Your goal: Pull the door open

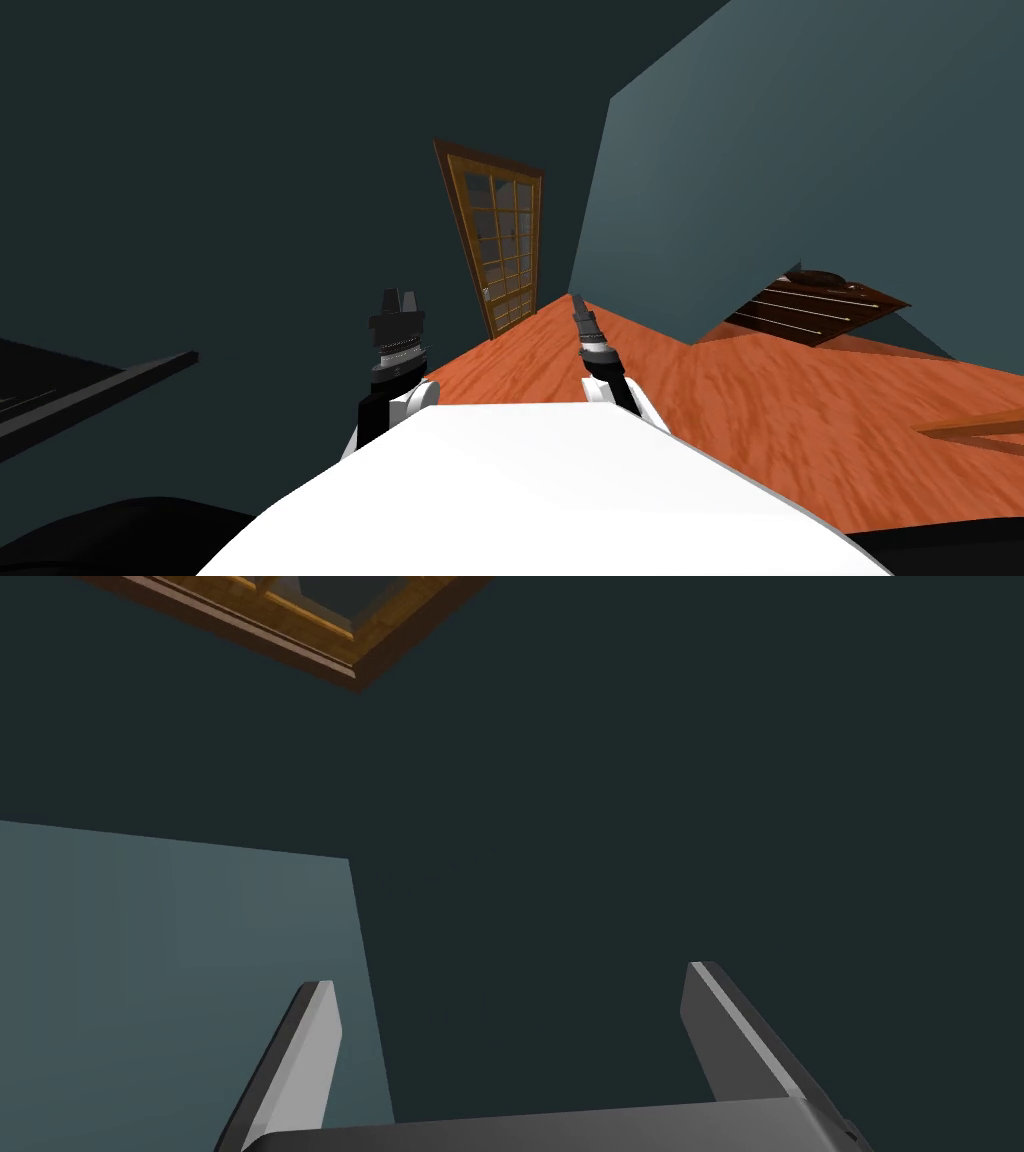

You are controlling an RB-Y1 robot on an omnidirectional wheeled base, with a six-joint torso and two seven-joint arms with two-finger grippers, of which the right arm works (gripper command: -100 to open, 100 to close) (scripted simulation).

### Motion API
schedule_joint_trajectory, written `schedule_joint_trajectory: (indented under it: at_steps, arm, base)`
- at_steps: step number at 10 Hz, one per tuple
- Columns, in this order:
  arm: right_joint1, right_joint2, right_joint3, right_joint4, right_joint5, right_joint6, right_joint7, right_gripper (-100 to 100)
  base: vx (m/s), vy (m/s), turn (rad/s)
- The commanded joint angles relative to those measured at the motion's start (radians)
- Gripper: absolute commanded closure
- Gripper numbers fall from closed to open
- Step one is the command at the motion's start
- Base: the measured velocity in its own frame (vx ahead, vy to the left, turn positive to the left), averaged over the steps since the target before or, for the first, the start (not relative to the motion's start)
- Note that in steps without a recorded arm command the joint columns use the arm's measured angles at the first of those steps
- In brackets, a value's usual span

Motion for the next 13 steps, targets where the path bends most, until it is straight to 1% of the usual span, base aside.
schedule_joint_trajectory:
  at_steps: [1, 2, 4, 7, 8, 11, 12, 13]
  arm:
    - [-0.011, -0.003, 0.009, 0.035, 0.014, -0.013, 0.02, -100]
    - [-0.016, -0.005, 0.013, 0.051, 0.021, -0.019, 0.028, -100]
    - [-0.037, -0.013, 0.029, 0.113, 0.049, -0.039, 0.062, -100]
    - [-0.054, -0.018, 0.042, 0.164, 0.071, -0.055, 0.089, -100]
    - [-0.065, -0.021, 0.051, 0.198, 0.086, -0.067, 0.108, -100]
    - [-0.082, -0.026, 0.065, 0.25, 0.109, -0.084, 0.136, -100]
    - [-0.094, -0.028, 0.074, 0.286, 0.125, -0.095, 0.156, -100]
    - [-0.1, -0.029, 0.079, 0.304, 0.133, -0.101, 0.166, -100]
  base:
    - [0.106, 0.068, -0.073]
    - [0.077, 0.053, -0.049]
    - [0.115, 0.071, -0.114]
    - [0.094, 0.058, -0.071]
    - [0.085, 0.064, -0.115]
    - [0.089, 0.068, -0.071]
    - [0.101, 0.067, -0.12]
    - [0.099, 0.078, -0.093]
